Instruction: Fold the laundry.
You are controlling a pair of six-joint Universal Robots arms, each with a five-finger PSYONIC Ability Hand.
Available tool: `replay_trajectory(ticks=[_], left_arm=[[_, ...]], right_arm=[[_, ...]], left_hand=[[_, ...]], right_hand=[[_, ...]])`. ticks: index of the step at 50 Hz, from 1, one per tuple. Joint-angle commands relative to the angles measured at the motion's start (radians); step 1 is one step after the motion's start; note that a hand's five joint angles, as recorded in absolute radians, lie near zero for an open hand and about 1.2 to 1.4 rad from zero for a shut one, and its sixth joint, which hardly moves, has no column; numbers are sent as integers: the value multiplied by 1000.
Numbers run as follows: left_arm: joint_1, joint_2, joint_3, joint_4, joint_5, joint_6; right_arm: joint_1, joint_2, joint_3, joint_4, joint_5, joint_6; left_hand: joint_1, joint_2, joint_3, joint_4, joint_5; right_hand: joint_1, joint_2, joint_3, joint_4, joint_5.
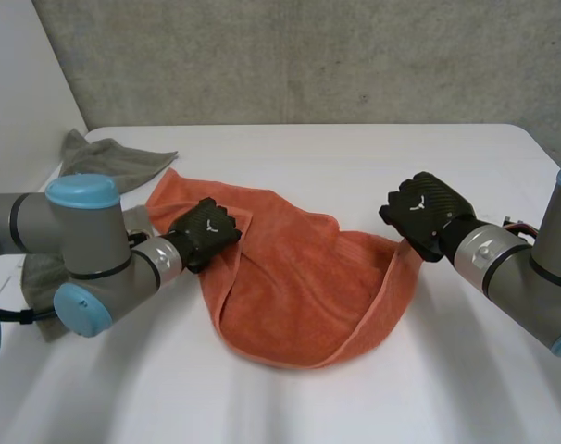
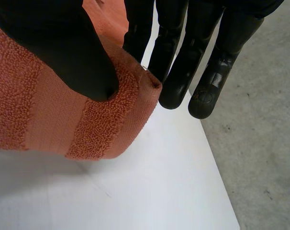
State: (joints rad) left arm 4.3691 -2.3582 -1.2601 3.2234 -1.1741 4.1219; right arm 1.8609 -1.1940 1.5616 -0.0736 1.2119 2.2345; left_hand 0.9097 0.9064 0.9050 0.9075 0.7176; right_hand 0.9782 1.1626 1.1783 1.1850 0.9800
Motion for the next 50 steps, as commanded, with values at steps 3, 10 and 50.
replay_trajectory(ticks=[3, 10, 50], left_arm=[[3, 27, -13, -10, -10, 17], [4, 105, -55, -36, -6, 15], [-49, 204, 123, 531, -347, -247]], right_arm=[[0, 2, -11, 3, 29, -4], [-19, 2, -15, 0, 31, -3], [-45, 128, -576, -326, 291, 525]], left_hand=[[-299, -296, -295, -297, -282], [-379, -376, -374, -377, -362], [487, 490, 491, 489, 504]], right_hand=[[418, 234, 218, 211, 242], [418, 234, 218, 211, 242], [418, 234, 218, 211, 242]])
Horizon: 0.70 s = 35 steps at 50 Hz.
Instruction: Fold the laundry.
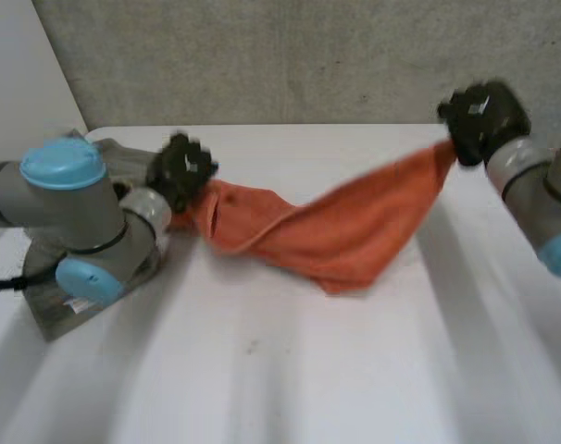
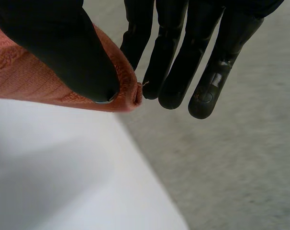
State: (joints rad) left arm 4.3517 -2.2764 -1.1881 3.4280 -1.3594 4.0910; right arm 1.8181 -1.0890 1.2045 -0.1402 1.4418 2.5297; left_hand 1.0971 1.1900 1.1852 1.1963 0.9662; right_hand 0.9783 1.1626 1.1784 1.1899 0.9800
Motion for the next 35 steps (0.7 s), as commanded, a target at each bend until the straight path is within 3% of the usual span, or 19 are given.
replay_trajectory(ticks=[1, 5, 9, 15, 18, 23, 27, 35], left_arm=[[-32, 165, 50, 391, -205, -266], [-32, 239, 29, 483, -271, -369], [-40, 287, -33, 482, -302, -412], [-83, 294, -194, 448, -323, -419], [-112, 290, -287, 395, -357, -429], [-144, 284, -410, 268, -428, -501], [-164, 284, -484, 66, -481, -625], [-211, 302, -524, -238, -486, -787]], right_arm=[[-2, 23, -239, -303, 69, 248], [0, 15, -272, -421, 71, 273], [1, 12, -255, -444, 63, 277], [-11, -11, -140, -420, 62, 261], [-17, -38, -74, -297, 63, 190], [-28, -35, 15, -52, 58, 29], [-29, -17, 133, 88, 60, -110], [-75, -17, 253, 76, 55, -169]], left_hand=[[299, 206, 211, 200, 256], [299, 206, 211, 200, 256], [299, 206, 211, 200, 256], [299, 206, 211, 200, 256], [299, 206, 211, 200, 256], [299, 206, 211, 200, 256], [299, 206, 211, 200, 256], [299, 206, 211, 200, 256]], right_hand=[[418, 234, 218, 206, 242], [418, 234, 218, 206, 242], [418, 234, 218, 206, 242], [418, 234, 218, 206, 242], [418, 234, 218, 206, 242], [418, 234, 218, 206, 242], [418, 234, 218, 206, 242], [418, 234, 218, 206, 242]])
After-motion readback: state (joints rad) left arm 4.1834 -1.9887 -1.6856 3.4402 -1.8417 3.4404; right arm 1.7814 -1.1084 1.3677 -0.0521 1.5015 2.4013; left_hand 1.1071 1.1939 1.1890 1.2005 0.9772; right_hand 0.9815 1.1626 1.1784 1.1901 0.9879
